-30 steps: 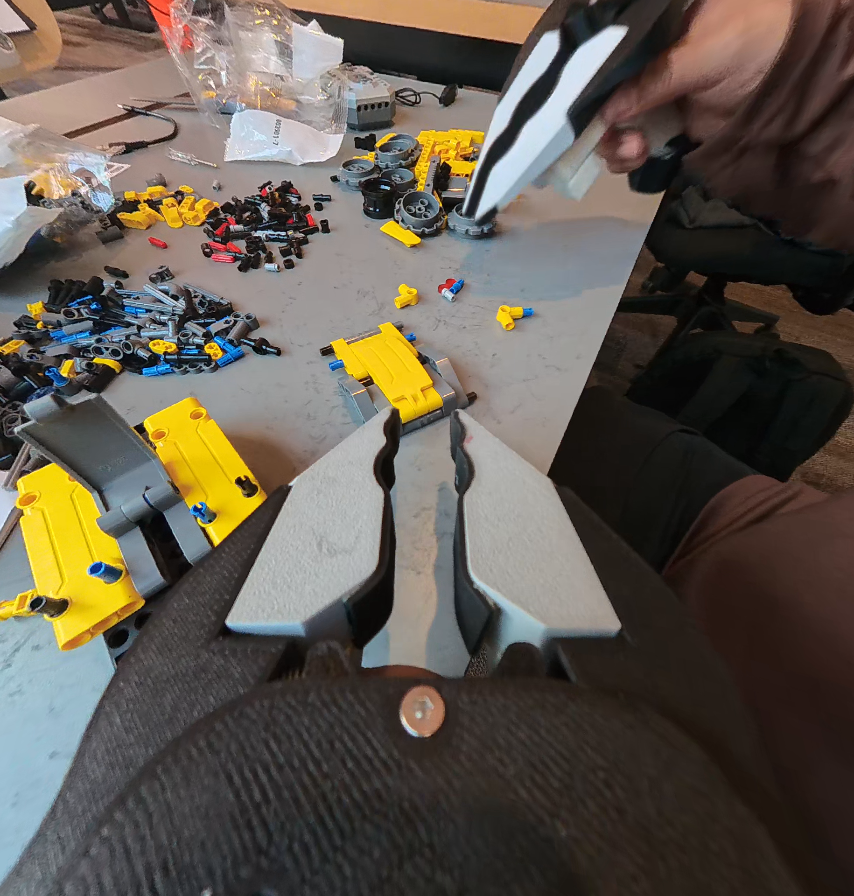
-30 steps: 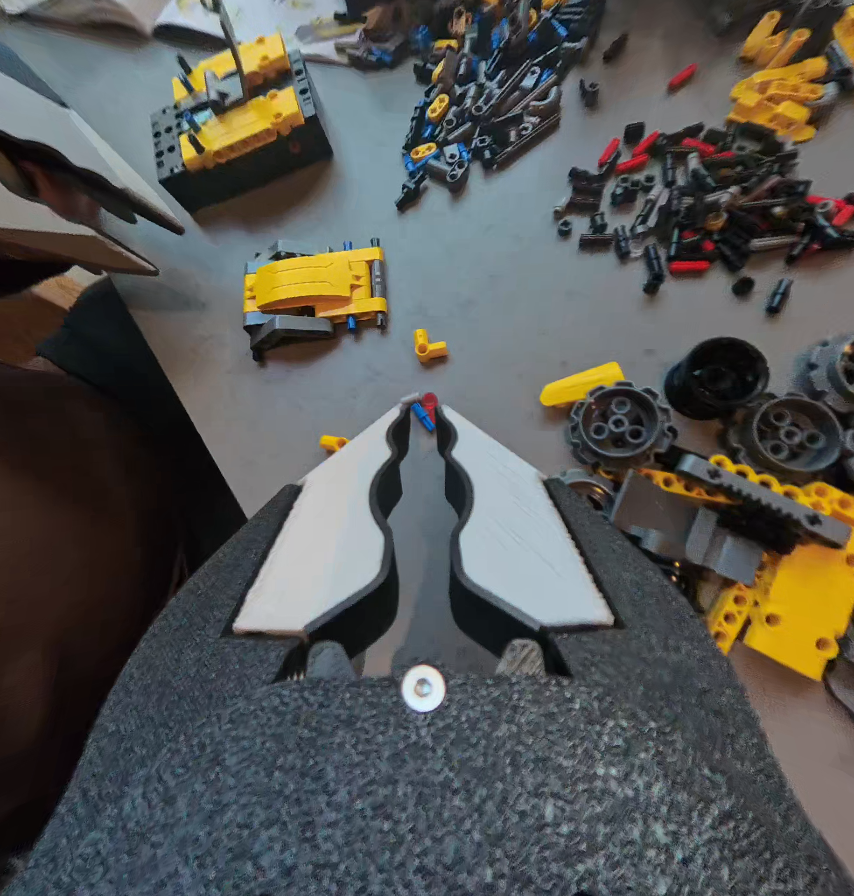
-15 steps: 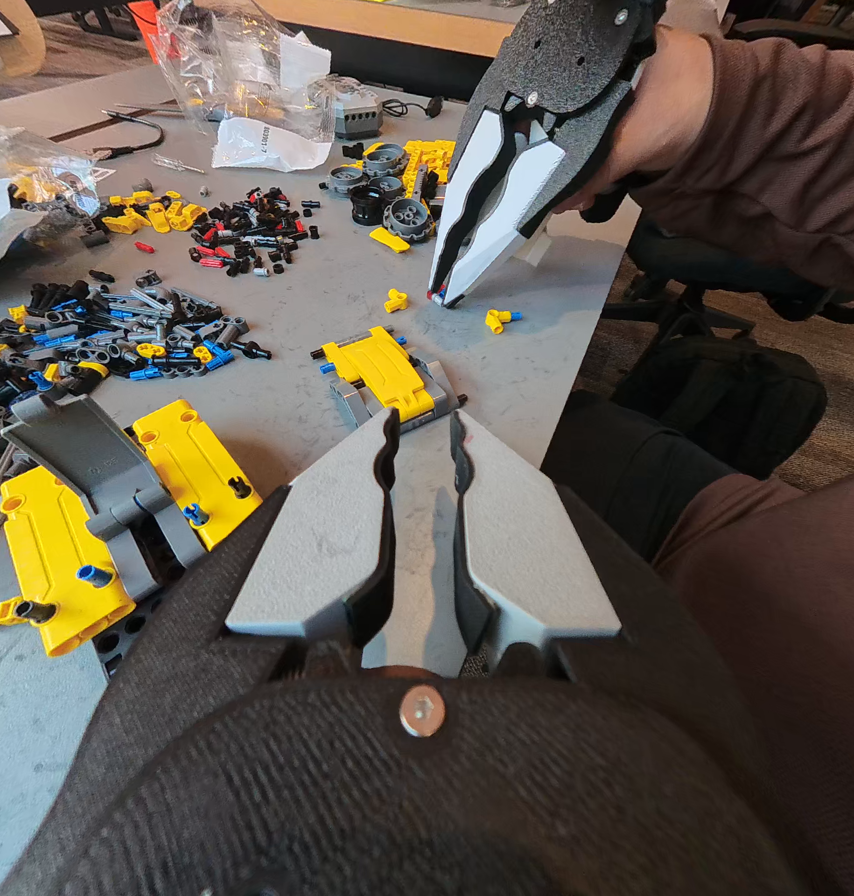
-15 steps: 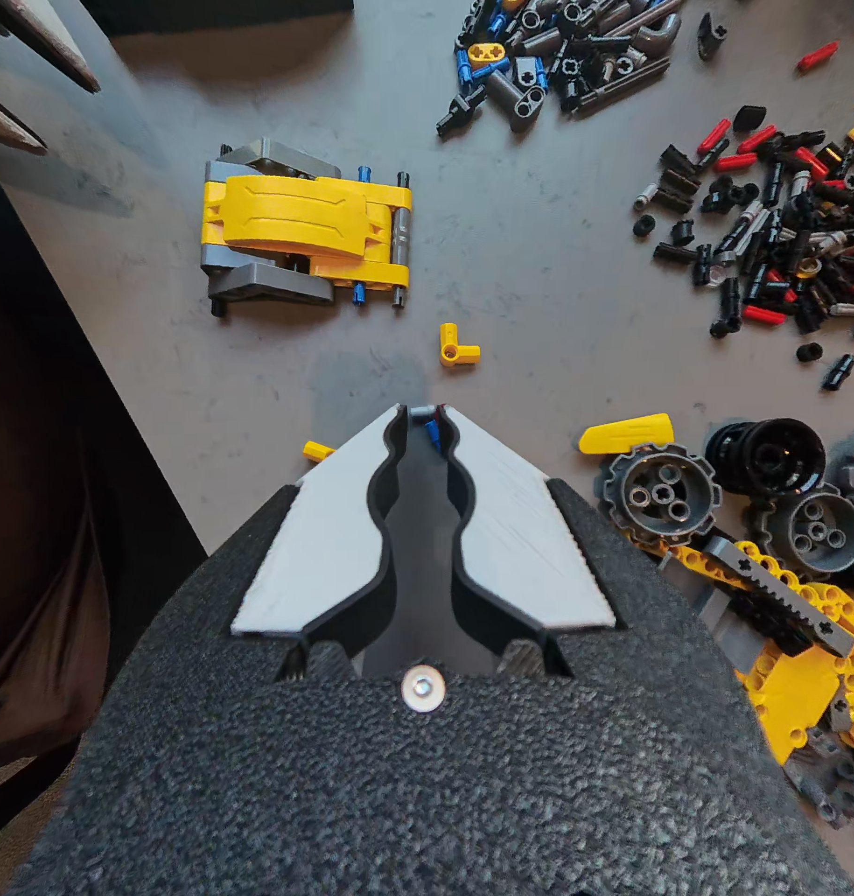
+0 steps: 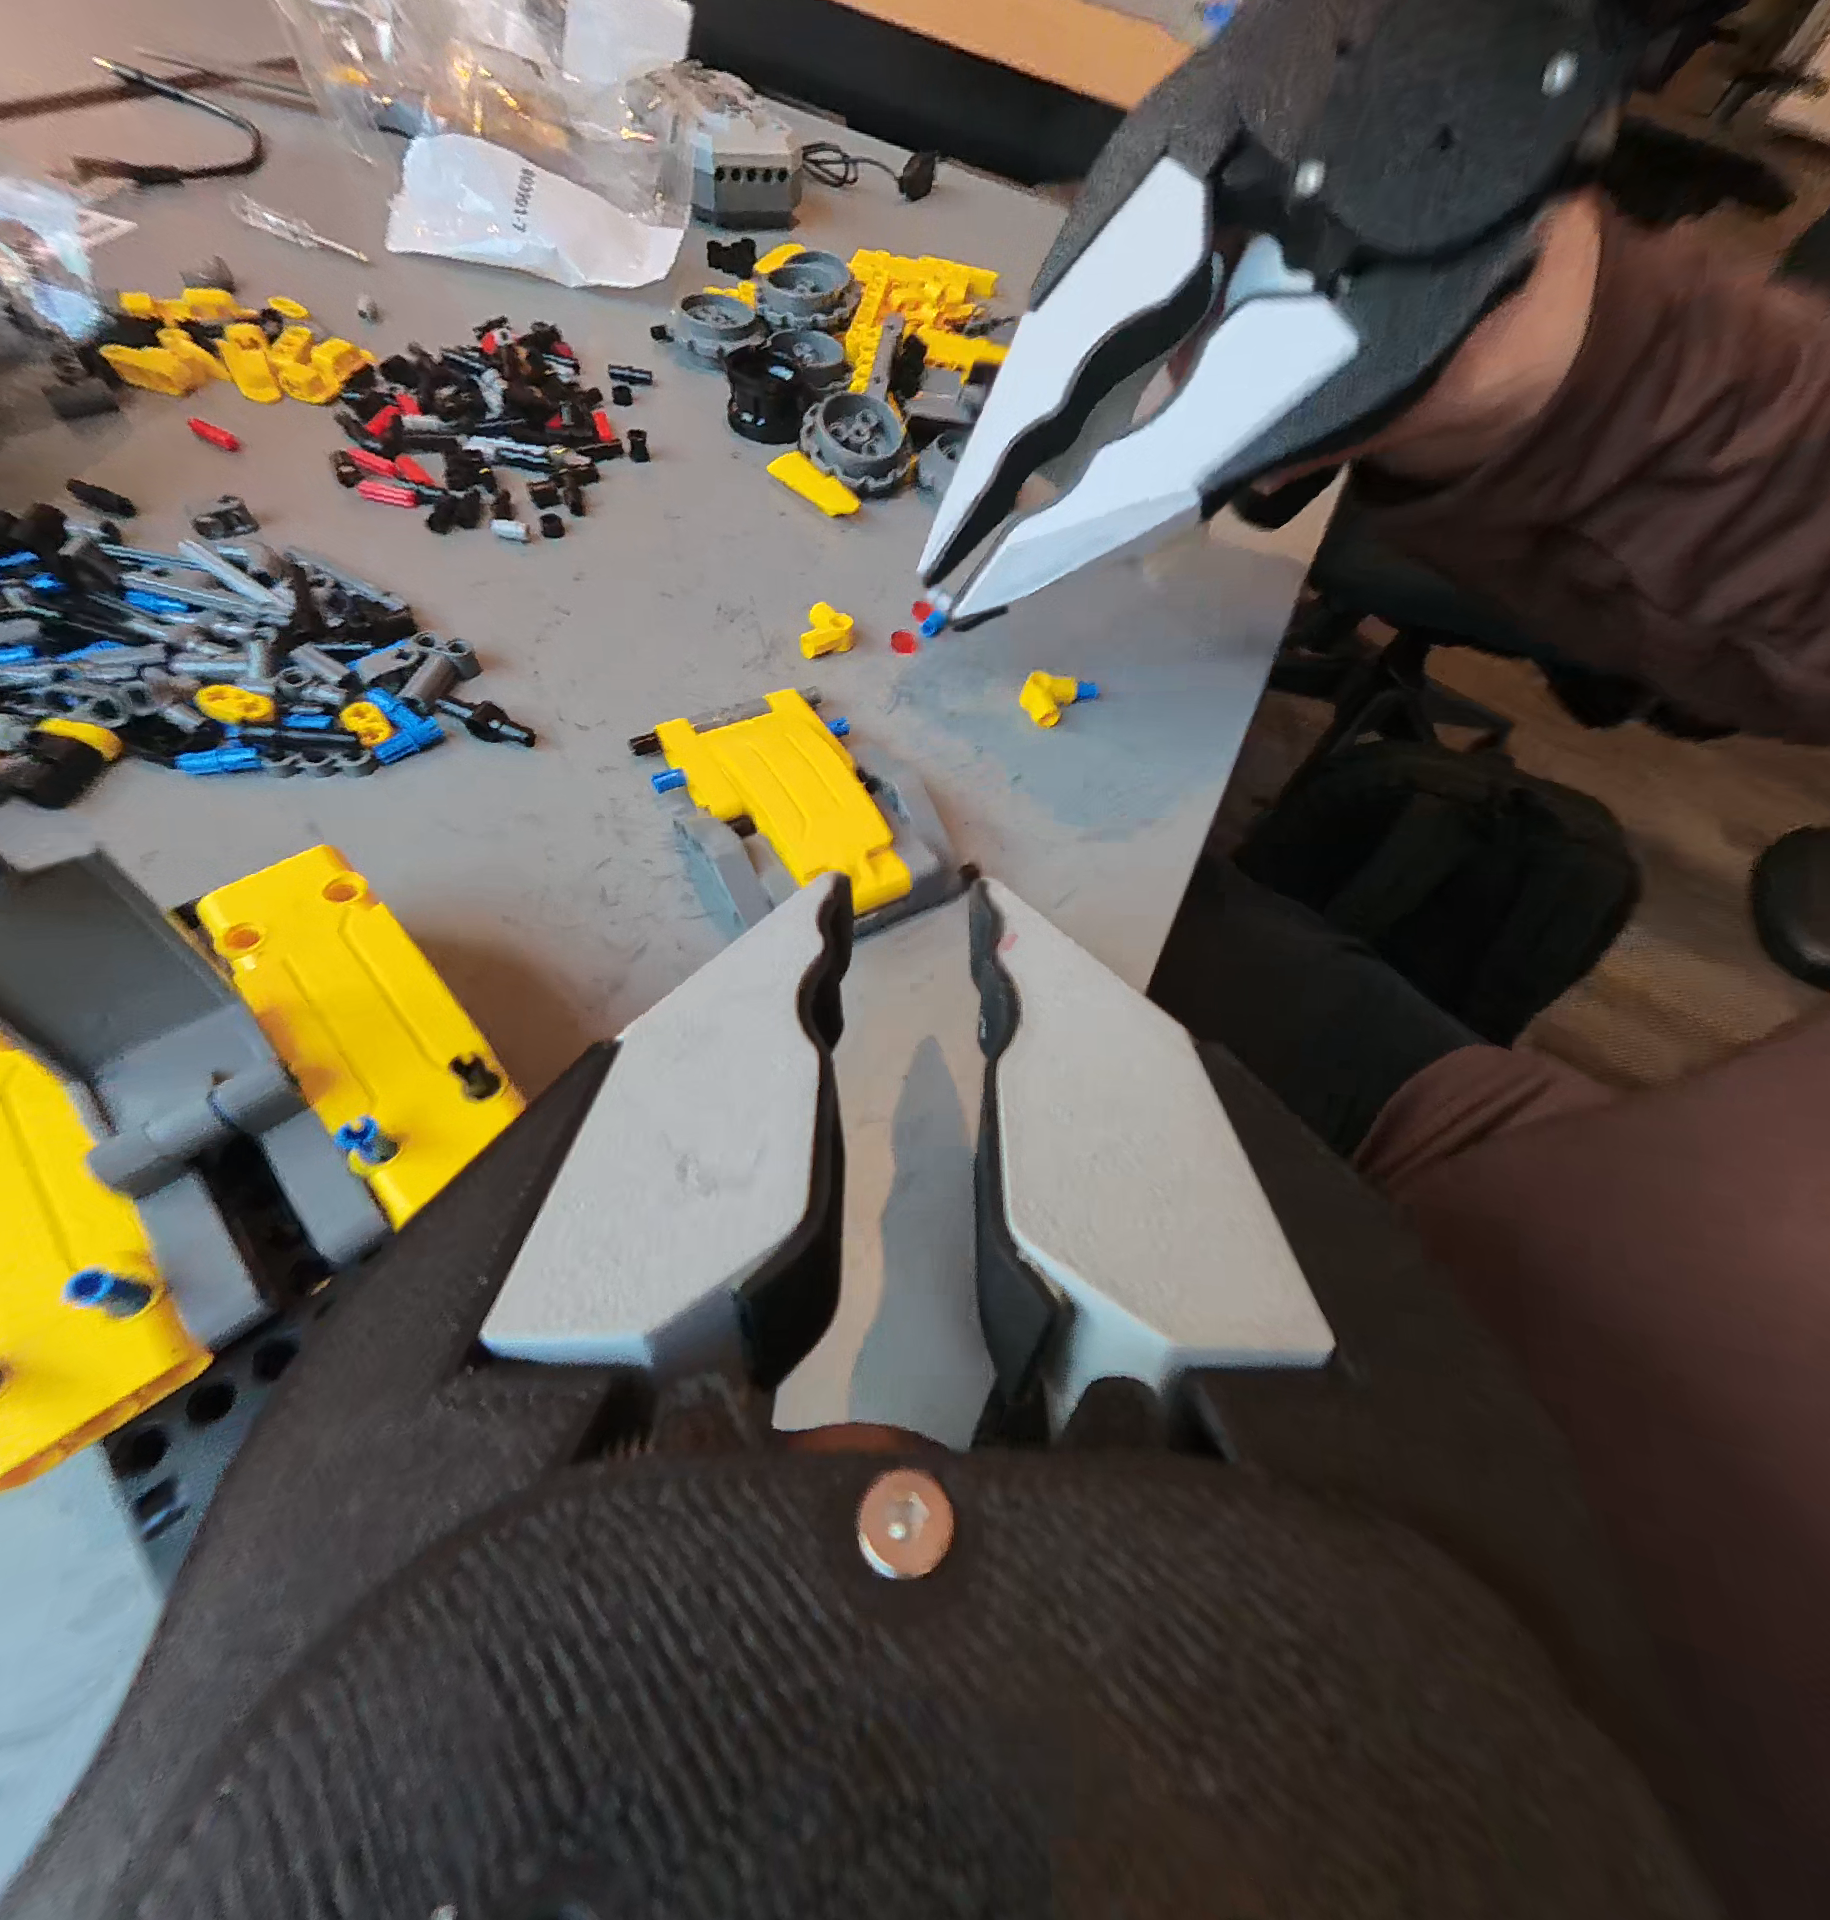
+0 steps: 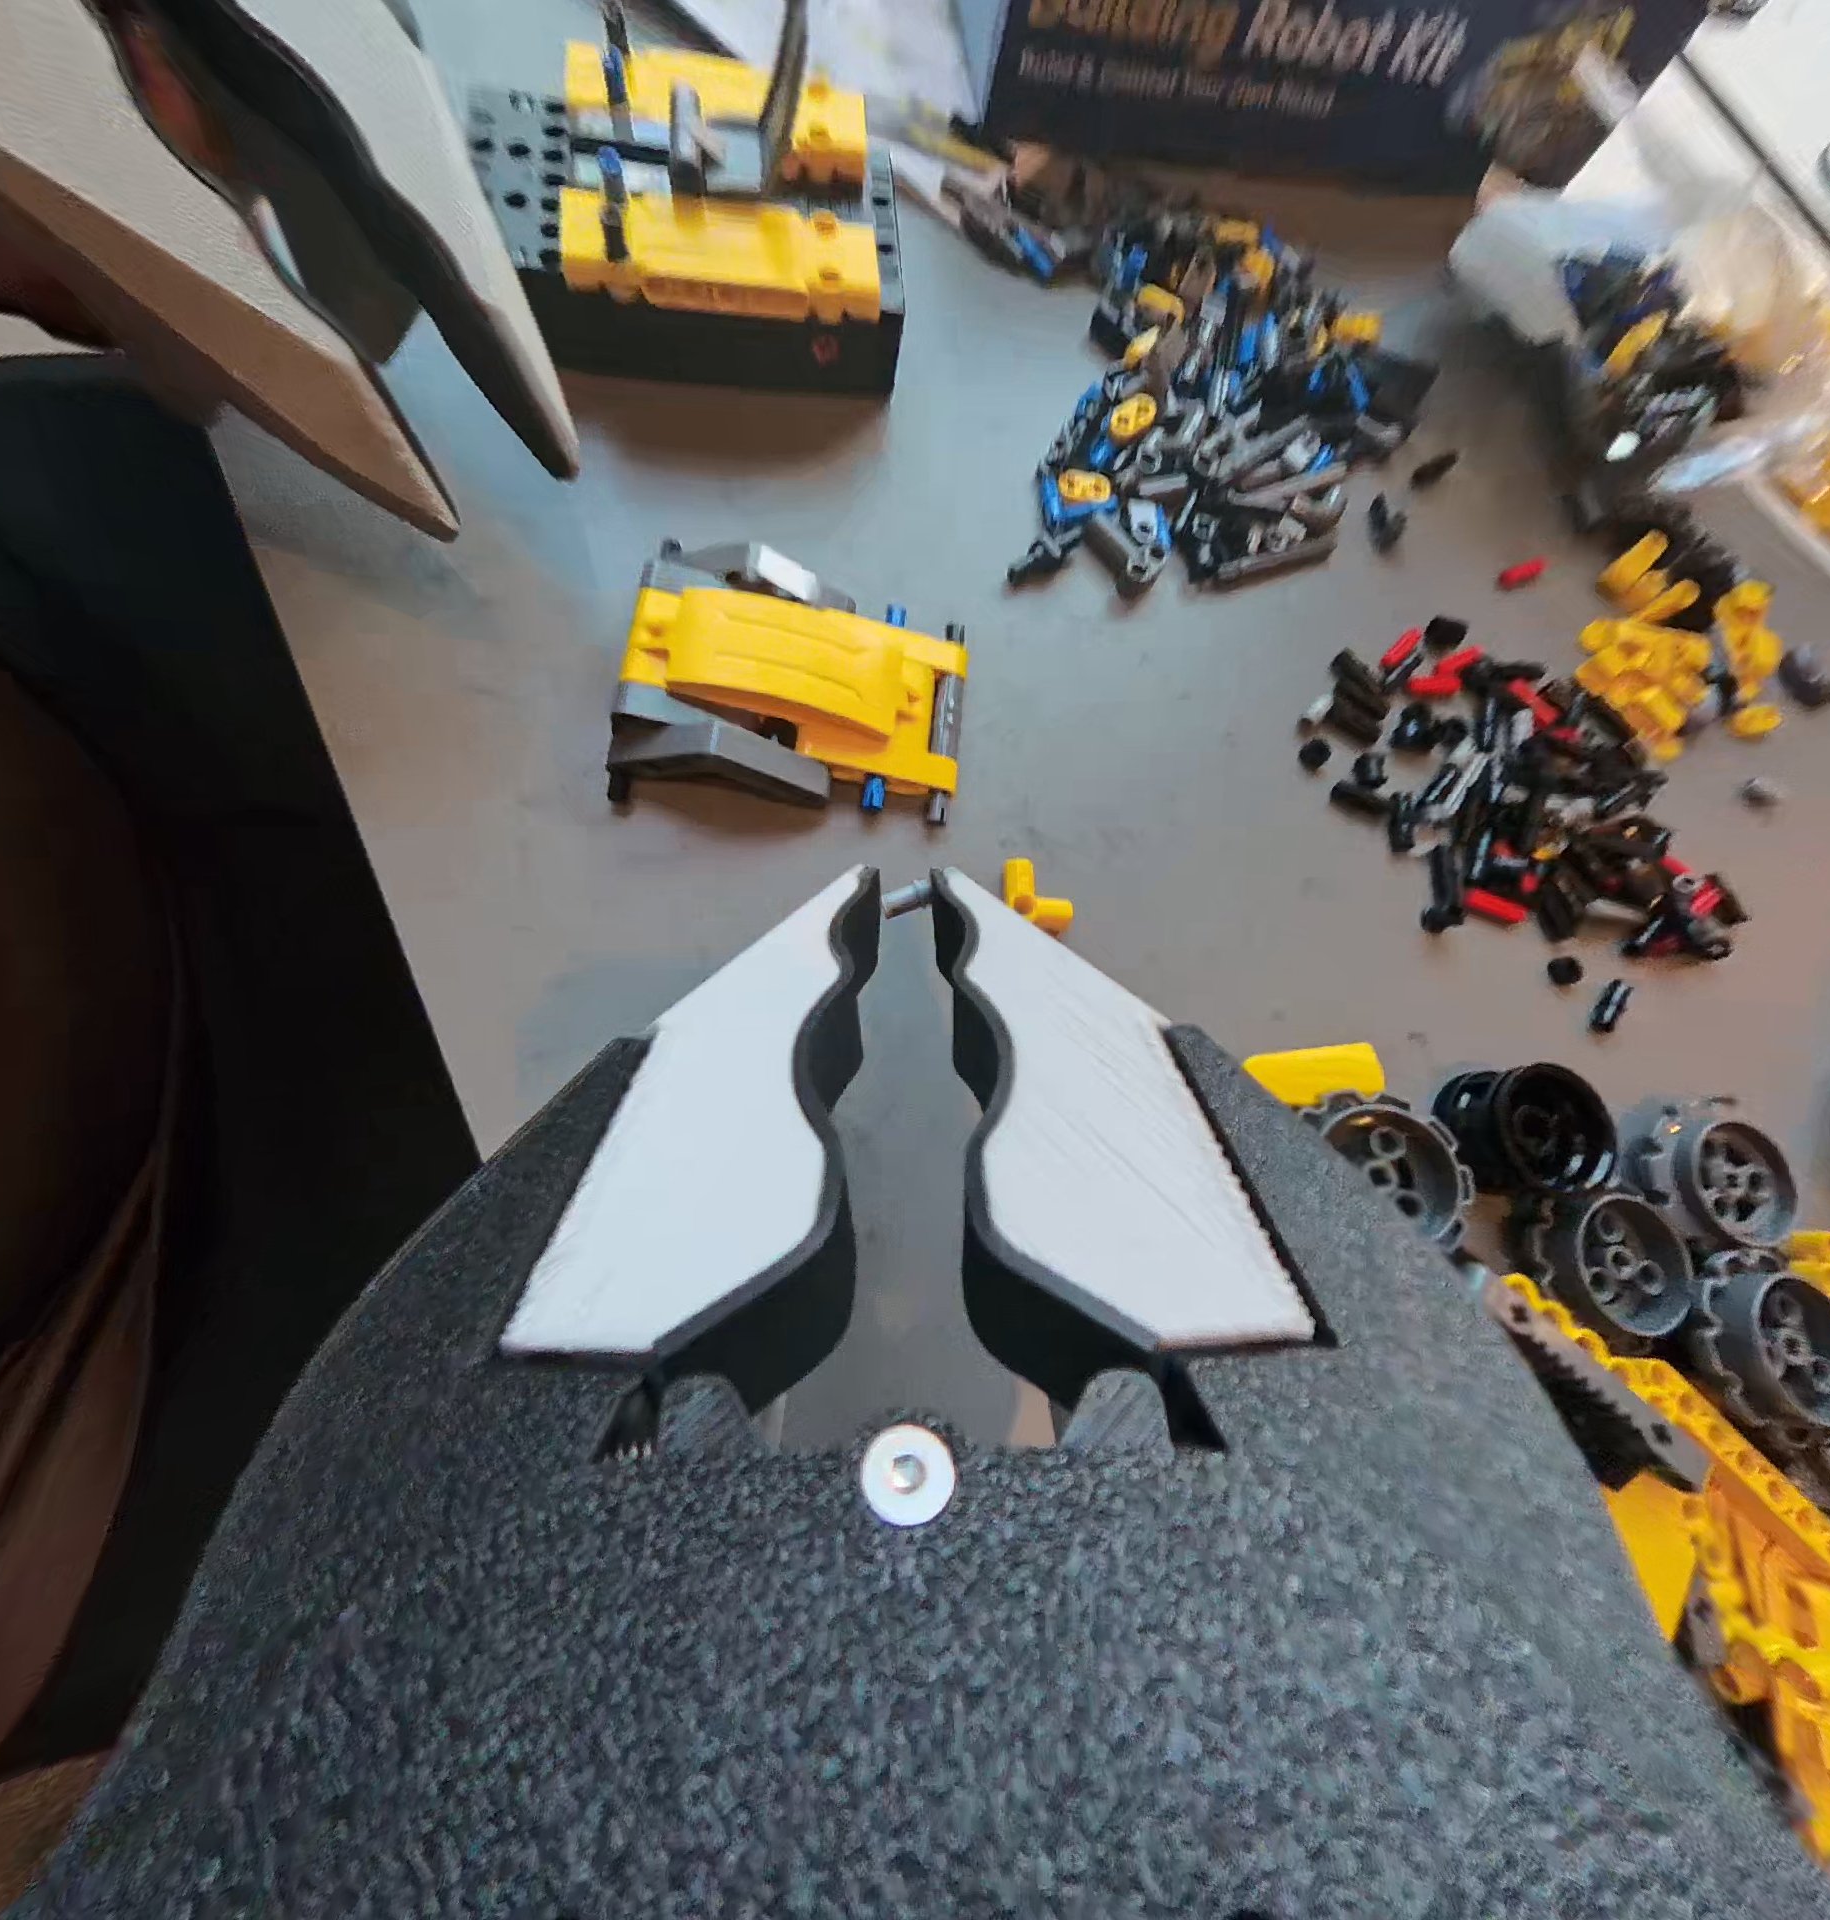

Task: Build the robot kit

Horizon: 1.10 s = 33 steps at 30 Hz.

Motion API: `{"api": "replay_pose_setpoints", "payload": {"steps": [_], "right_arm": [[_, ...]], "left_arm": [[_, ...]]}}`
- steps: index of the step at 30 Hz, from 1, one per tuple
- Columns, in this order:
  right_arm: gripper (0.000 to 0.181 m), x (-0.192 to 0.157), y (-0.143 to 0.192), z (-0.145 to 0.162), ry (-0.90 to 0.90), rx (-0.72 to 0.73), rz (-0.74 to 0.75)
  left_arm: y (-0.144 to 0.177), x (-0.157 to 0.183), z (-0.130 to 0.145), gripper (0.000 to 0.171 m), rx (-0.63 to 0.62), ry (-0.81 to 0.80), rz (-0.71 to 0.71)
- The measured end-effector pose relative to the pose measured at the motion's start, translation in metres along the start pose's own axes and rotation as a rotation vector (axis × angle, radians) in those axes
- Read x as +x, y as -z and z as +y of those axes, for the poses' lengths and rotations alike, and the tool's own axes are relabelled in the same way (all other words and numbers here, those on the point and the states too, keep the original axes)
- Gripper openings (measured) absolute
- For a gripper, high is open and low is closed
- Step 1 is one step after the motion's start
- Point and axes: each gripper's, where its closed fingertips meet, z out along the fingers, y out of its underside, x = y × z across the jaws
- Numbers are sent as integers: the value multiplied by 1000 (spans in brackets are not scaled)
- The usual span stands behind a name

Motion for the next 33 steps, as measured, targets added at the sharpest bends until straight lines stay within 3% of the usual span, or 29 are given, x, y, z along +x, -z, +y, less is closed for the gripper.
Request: {"api": "replay_pose_setpoints", "payload": {"steps": [7, 16, 21, 28, 33], "right_arm": [[9, -12, 17, -39, 223, 207, 160], [9, -20, 38, -62, 417, 276, 329], [9, -19, 42, -62, 451, 280, 371], [10, -16, 45, -60, 461, 285, 402], [11, -17, 46, -51, 333, 305, 320]], "left_arm": [[-18, 10, -54, 19, 88, 181, 152], [-39, 29, -73, 20, 30, 450, 464], [-46, 31, -80, 18, 23, 561, 541], [-52, 40, -83, 4, 16, 592, 609], [-55, 40, -78, 1, 13, 406, 509]]}}
